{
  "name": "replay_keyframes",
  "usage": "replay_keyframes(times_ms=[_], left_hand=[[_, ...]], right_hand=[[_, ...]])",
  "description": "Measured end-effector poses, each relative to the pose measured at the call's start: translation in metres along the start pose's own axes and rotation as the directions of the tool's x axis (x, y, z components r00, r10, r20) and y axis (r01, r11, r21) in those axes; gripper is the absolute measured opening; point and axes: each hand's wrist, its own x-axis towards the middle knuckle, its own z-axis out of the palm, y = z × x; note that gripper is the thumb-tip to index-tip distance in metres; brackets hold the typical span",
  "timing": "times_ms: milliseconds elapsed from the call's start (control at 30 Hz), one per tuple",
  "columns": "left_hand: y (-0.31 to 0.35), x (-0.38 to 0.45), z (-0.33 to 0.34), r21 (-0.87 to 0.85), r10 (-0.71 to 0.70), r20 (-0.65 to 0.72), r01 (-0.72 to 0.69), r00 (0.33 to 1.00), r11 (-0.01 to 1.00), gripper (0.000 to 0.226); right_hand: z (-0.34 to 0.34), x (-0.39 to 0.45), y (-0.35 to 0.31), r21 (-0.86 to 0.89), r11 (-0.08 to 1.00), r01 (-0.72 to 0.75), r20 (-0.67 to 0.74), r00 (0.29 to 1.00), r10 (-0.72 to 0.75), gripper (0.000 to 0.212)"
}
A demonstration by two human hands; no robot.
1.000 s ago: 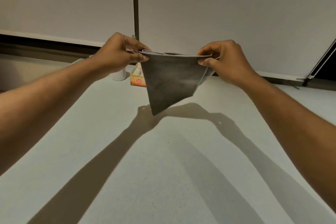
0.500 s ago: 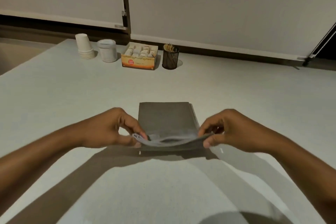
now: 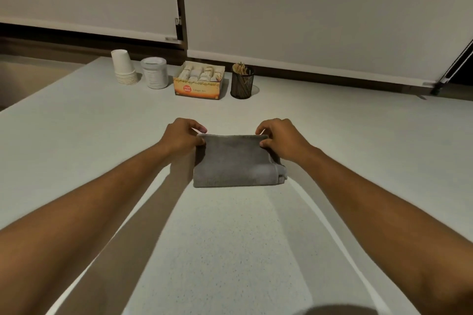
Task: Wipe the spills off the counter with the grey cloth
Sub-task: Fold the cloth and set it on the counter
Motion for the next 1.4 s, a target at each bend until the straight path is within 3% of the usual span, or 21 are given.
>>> replay_keyframes(times_ms=[100, 167, 233, 300, 333, 400, 500, 567, 600, 667, 767, 833, 933, 1033, 1100, 1167, 1267, 1400], left_hand=[[-0.009, -0.008, 0.009, 0.133, 0.041, -0.069, -0.031, 0.997, 0.991, 0.050], [-0.012, -0.020, 0.009, 0.187, 0.097, -0.157, -0.067, 0.983, 0.980, 0.058], [-0.011, -0.040, 0.008, 0.148, 0.131, -0.233, -0.098, 0.964, 0.984, 0.049], [-0.008, -0.066, 0.008, 0.038, 0.073, -0.227, -0.066, 0.971, 0.997, 0.030], [-0.007, -0.079, 0.010, -0.035, 0.003, -0.170, -0.009, 0.986, 0.999, 0.023], [-0.005, -0.104, 0.014, -0.195, -0.154, 0.071, 0.165, 0.986, 0.967, 0.014], [0.008, -0.133, 0.024, -0.429, -0.255, 0.512, 0.501, 0.820, 0.752, 0.026], [0.014, -0.144, 0.034, -0.510, -0.240, 0.623, 0.619, 0.745, 0.597, 0.040], [0.018, -0.146, 0.040, -0.566, -0.232, 0.626, 0.639, 0.744, 0.521, 0.044], [0.025, -0.144, 0.049, -0.696, -0.227, 0.552, 0.593, 0.803, 0.405, 0.042], [0.035, -0.133, 0.055, -0.825, -0.267, 0.342, 0.424, 0.901, 0.374, 0.041], [0.038, -0.127, 0.056, -0.840, -0.349, 0.202, 0.345, 0.915, 0.418, 0.032], [0.038, -0.122, 0.058, -0.767, -0.343, 0.026, 0.238, 0.939, 0.595, 0.016], [0.042, -0.113, 0.052, -0.726, -0.220, 0.039, 0.179, 0.975, 0.664, 0.022], [0.048, -0.101, 0.047, -0.728, -0.124, 0.083, 0.145, 0.989, 0.670, 0.025], [0.058, -0.088, 0.042, -0.741, -0.024, 0.149, 0.128, 0.989, 0.659, 0.029], [0.070, -0.064, 0.037, -0.774, 0.106, 0.287, 0.165, 0.952, 0.611, 0.035], [0.083, -0.020, 0.039, -0.740, 0.152, 0.407, 0.227, 0.901, 0.634, 0.036]], right_hand=[[0.011, -0.009, 0.000, -0.168, 0.984, 0.055, -0.030, 0.998, -0.060, 0.040], [0.011, -0.025, -0.005, -0.161, 0.971, 0.178, -0.055, 0.980, -0.189, 0.037], [0.011, -0.050, -0.011, -0.084, 0.937, 0.340, 0.062, 0.940, -0.335, 0.038], [0.018, -0.071, -0.014, -0.174, 0.877, 0.447, 0.195, 0.889, -0.414, 0.047], [0.024, -0.077, -0.014, -0.244, 0.847, 0.473, 0.212, 0.878, -0.430, 0.050], [0.033, -0.080, -0.014, -0.318, 0.835, 0.449, 0.181, 0.894, -0.411, 0.049], [0.040, -0.072, -0.024, -0.328, 0.845, 0.422, 0.132, 0.906, -0.401, 0.027], [0.037, -0.068, -0.033, -0.299, 0.881, 0.367, 0.088, 0.930, -0.357, 0.006], [0.034, -0.068, -0.039, -0.269, 0.904, 0.332, 0.056, 0.942, -0.330, 0.008], [0.028, -0.073, -0.054, -0.175, 0.945, 0.277, -0.008, 0.959, -0.283, 0.013], [0.029, -0.094, -0.079, 0.048, 0.974, 0.222, -0.023, 0.975, -0.221, 0.011], [0.037, -0.113, -0.090, 0.187, 0.959, 0.215, 0.023, 0.975, -0.223, 0.016], [0.041, -0.116, -0.083, 0.304, 0.940, 0.157, -0.016, 0.987, -0.160, 0.025], [0.031, -0.090, -0.053, 0.355, 0.935, 0.022, -0.185, 0.982, 0.047, 0.038], [0.023, -0.071, -0.031, 0.394, 0.916, -0.078, -0.160, 0.975, 0.151, 0.057], [0.013, -0.057, -0.012, 0.560, 0.811, -0.167, 0.034, 0.983, 0.179, 0.068], [0.004, -0.044, 0.009, 0.792, 0.533, -0.298, 0.334, 0.942, 0.030, 0.068], [-0.006, -0.031, 0.035, 0.904, 0.301, -0.303, 0.335, 0.940, -0.061, 0.059]])
